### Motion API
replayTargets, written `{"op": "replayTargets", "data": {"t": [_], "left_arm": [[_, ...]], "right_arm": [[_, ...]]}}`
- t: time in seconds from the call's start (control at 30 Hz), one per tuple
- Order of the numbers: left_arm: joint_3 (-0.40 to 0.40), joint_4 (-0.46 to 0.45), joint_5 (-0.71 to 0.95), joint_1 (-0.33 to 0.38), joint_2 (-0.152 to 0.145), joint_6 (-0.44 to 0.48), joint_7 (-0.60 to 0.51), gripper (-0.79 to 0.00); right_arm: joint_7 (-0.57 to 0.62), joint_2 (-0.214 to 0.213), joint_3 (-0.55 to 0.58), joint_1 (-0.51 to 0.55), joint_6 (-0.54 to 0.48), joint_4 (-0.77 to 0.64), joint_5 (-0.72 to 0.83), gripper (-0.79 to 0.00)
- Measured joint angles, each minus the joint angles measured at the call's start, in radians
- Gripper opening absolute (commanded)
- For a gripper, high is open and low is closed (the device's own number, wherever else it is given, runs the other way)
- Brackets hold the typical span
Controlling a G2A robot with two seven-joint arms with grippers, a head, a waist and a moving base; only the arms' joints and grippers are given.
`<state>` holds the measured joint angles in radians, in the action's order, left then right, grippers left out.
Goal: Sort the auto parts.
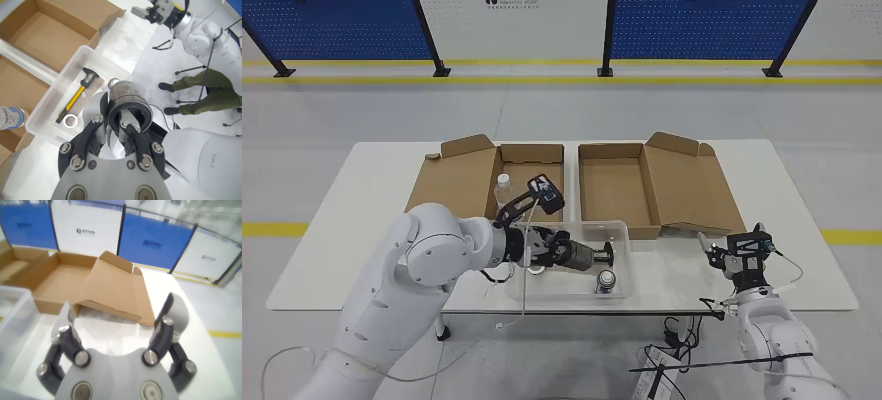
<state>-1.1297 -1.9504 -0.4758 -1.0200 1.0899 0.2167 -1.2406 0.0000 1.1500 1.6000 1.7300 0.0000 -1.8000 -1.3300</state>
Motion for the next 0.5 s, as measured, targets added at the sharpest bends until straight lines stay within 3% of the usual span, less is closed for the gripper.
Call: {"op": "replayTargets", "data": {"t": [0.27,0.5], "left_arm": [[0.056,0.112,-0.105,0.103,0.013,-0.055,0.102,-0.785],[0.107,0.192,-0.202,0.146,0.028,-0.132,0.21,-0.785]], "right_arm": [[0.0,0.0,0.0,0.0,0.0,0.0,0.0,0.0],[0.0,0.0,0.0,0.0,0.0,0.0,0.0,0.0]]}}
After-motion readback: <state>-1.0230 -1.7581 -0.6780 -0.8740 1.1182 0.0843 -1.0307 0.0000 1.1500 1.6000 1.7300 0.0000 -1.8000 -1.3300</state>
